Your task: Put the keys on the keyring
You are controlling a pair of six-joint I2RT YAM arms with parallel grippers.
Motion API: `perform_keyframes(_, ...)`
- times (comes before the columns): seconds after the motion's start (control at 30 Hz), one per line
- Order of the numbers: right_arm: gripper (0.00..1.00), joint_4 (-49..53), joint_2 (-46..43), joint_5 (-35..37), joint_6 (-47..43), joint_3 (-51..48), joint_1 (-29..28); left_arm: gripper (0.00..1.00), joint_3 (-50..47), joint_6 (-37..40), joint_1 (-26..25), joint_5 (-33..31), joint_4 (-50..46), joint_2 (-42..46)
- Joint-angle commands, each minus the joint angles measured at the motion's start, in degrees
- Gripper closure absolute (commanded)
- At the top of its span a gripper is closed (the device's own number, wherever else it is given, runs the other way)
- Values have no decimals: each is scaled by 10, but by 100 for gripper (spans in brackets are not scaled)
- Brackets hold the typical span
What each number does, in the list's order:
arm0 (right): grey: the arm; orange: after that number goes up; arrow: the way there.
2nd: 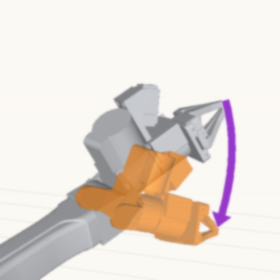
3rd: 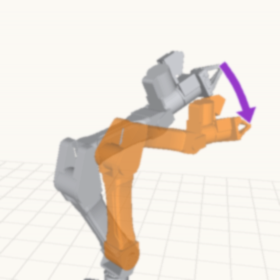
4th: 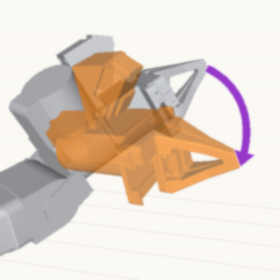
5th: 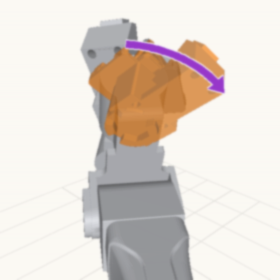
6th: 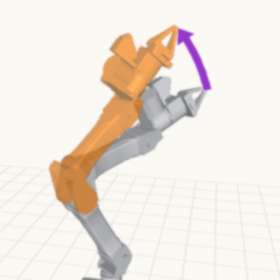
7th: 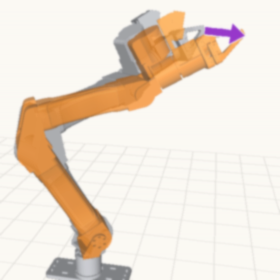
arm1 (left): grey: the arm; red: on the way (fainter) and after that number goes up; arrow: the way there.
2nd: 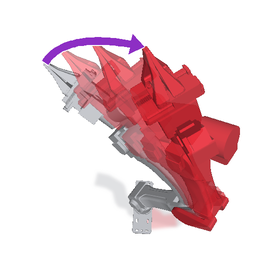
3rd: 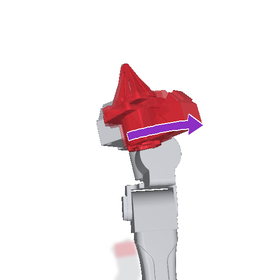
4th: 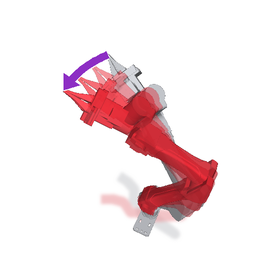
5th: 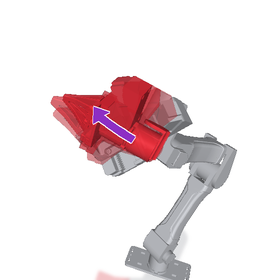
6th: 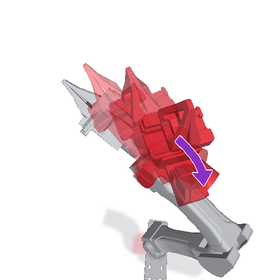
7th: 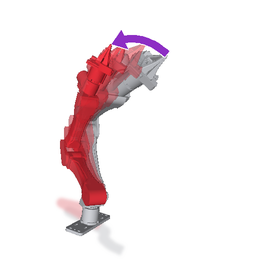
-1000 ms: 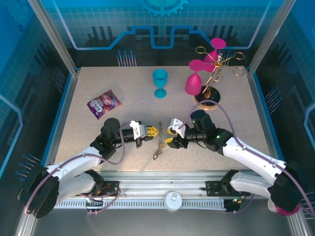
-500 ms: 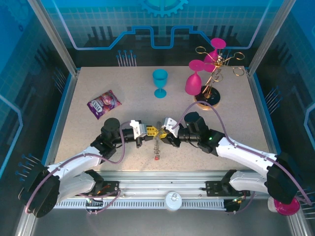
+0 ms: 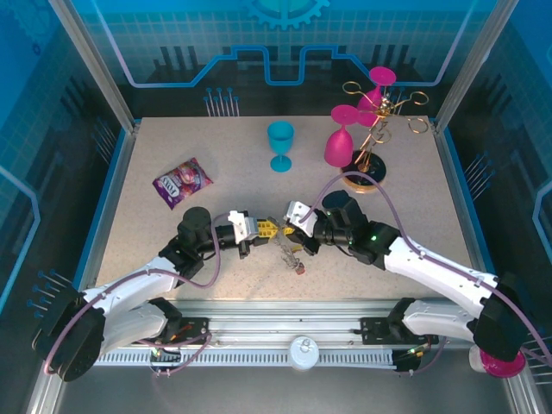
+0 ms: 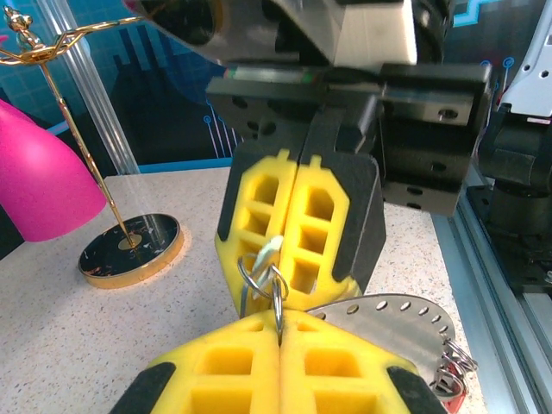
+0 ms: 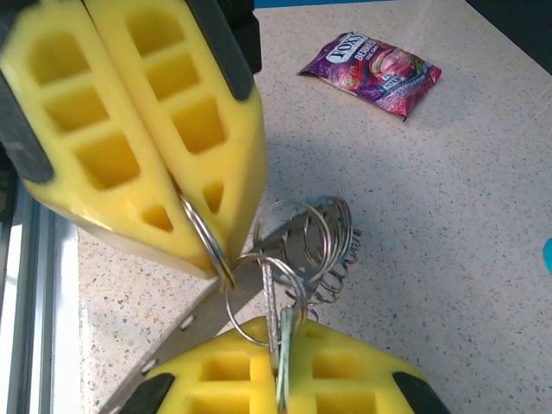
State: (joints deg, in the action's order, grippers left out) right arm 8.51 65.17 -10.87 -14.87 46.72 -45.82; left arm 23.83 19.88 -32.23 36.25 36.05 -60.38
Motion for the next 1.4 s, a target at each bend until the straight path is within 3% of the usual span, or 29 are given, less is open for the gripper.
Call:
perform_keyframes(0.0,100,80,10,13,-24,53,-15,100,3,18,-5,5,0,12)
perform_keyframes(0.23,100,149,27,46,-50,110,-29,100,14,46,-8,-18,-48,16)
perform_keyframes(0.5,100,222,26,192,-82,149,-31,100,33,79,-9,-58,-116,12)
perform_keyframes(0.73,100,230,34,204,-89,171,-35,100,49,90,-9,-75,-160,1)
perform_keyframes(0.83,100,232,38,202,-91,181,-36,87,48,88,-10,-86,-157,2)
perform_keyframes(1.0,100,228,52,198,-97,195,-36,50,37,76,-9,-97,-131,18)
perform_keyframes(1.13,100,217,78,184,-96,207,-36,32,16,55,-8,-122,-72,53)
perform_keyframes(1.2,100,205,96,175,-91,219,-38,27,0,43,-8,-153,-27,76)
perform_keyframes(1.3,100,184,133,156,-77,247,-46,18,-17,-10,-2,-252,72,117)
perform_keyframes(1.37,100,176,160,138,-61,271,-54,17,1,-36,1,-319,77,156)
